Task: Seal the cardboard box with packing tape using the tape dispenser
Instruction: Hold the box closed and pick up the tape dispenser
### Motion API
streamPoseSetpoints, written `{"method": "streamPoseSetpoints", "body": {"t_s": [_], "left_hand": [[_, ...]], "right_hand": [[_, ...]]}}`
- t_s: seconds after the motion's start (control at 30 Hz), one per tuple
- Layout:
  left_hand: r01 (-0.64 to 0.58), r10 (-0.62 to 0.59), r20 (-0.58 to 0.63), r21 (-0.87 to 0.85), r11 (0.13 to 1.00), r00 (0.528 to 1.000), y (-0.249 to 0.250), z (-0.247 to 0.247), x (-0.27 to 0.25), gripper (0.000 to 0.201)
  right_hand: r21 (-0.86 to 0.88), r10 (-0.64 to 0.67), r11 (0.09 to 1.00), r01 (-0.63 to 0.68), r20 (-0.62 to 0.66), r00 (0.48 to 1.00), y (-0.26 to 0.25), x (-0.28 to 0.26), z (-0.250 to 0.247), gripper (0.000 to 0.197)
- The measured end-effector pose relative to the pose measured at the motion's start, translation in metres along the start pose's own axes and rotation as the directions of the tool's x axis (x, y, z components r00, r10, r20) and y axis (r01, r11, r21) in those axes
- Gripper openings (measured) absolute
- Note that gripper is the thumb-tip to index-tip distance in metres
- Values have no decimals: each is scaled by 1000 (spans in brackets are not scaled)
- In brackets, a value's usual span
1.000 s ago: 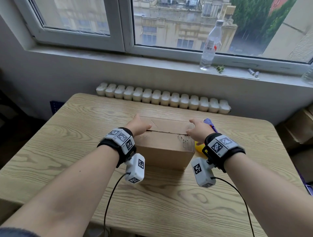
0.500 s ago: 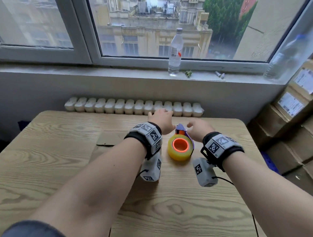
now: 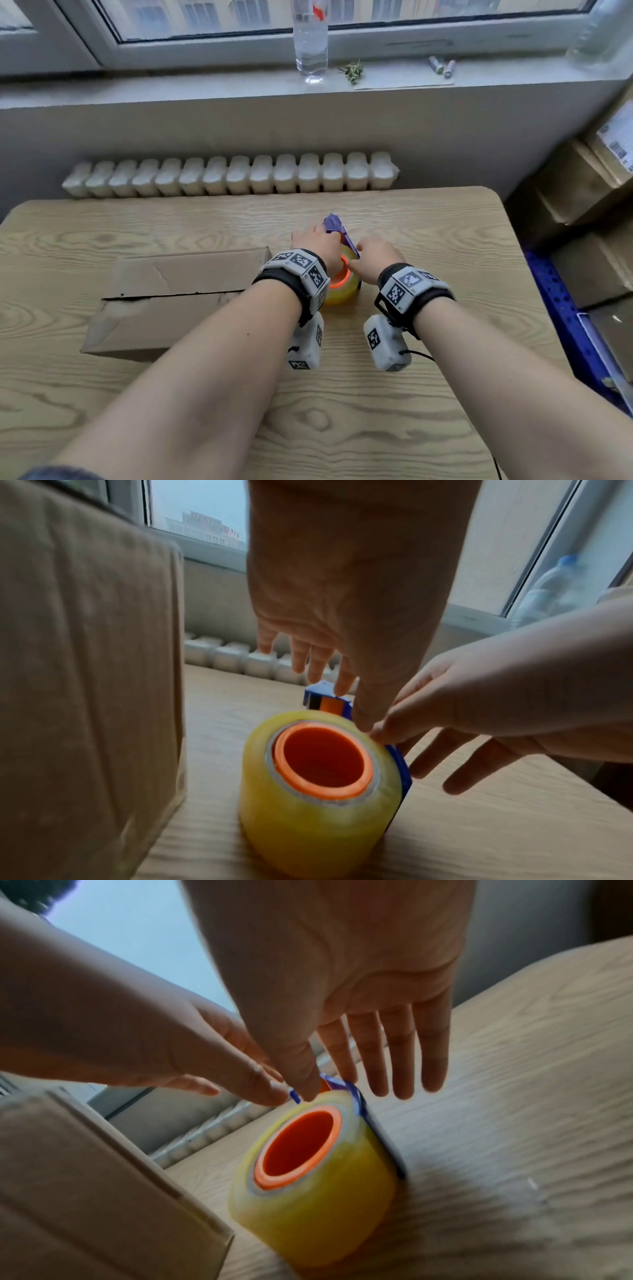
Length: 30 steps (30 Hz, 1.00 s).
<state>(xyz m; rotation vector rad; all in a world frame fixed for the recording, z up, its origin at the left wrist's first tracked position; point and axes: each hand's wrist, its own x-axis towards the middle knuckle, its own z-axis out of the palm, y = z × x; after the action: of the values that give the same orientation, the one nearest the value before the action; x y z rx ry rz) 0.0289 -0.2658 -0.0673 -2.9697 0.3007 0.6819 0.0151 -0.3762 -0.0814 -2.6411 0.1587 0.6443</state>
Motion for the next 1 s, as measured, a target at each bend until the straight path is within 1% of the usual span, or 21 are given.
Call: {"method": "streamPoseSetpoints", "body": {"t_s": [0.07,0.13,0.27,0.33,0.43,0.5,0.57,0.63,0.67,0.8,0.9,0.97,1.0], "left_hand": [[9,-9,40,-5,1000,999,2,9,5,55],[24,-22,66,-36,999,998,3,17,8,59],[40,-34,70,-91,995,997,2,21,10,61],[41,-37,43,-108,993,998,2,19,10,55],[34,-45,-62,-174,984,997,-1,17,10,43],[35,-61,-115,-210,977,991,-2,13,8,39],[45,-70,-104,-223,974,992,-4,11,7,37],[60,-79,-77,-229,972,994,-5,10,5,39],[67,-85,-67,-232,970,994,-6,9,3,40],[82,-98,-54,-246,966,994,-6,7,-6,42],[85,-106,-69,-255,963,992,-8,0,-15,43],[87,-112,-79,-265,960,991,-10,-6,-23,43],[90,-118,-87,-274,958,989,-13,-8,-27,43]], "right_hand": [[24,4,1000,-4,32,999,2,8,9,31],[47,22,999,-24,43,999,5,15,17,32],[62,55,996,-58,46,997,9,24,23,34],[58,75,995,-78,44,996,11,25,24,34],[51,114,992,-114,16,993,19,23,24,38],[29,119,992,-119,18,993,25,19,21,32],[-10,112,994,-112,38,993,31,14,15,18],[-39,116,993,-114,43,992,35,8,9,8],[-49,121,992,-119,48,991,36,6,7,7],[-53,157,987,-154,75,985,39,-2,4,20],[-77,154,986,-149,53,987,40,-13,-4,15],[-118,131,985,-129,8,991,39,-23,-12,6],[-137,116,984,-117,-19,993,37,-29,-15,5]]}}
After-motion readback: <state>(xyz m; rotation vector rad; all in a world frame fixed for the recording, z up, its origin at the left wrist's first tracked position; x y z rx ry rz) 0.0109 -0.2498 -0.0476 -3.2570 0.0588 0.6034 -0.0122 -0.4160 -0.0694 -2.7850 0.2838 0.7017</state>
